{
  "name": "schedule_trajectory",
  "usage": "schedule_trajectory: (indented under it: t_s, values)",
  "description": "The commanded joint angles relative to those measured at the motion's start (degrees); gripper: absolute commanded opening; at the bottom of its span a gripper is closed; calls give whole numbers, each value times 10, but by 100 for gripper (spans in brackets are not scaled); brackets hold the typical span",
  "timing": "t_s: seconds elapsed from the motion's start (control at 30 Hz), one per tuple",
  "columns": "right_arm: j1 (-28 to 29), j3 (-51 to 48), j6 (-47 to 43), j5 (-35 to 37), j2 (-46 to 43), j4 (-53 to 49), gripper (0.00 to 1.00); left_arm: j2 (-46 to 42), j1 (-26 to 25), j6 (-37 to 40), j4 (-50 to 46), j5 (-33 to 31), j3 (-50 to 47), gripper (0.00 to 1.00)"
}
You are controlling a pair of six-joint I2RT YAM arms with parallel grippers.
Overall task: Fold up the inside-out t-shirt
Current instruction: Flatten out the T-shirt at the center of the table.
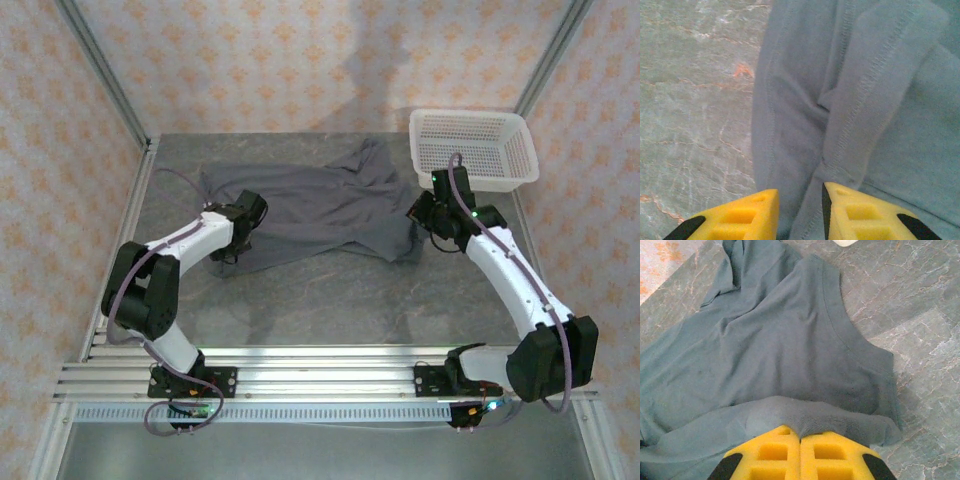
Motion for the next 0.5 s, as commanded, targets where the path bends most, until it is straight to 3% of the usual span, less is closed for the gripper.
schedule_trajectory:
  t_s: [0.0,0.3,0.47]
  values:
    - [-3,11,-6,2,-13,2,0,-3,-13,-6,19,3,-9,30]
    - [-3,21,-4,-9,-6,-1,0,83,-13,-7,34,-15,6,35]
    - [-3,16,0,-14,-9,3,0,87,-13,-10,34,-30,3,28]
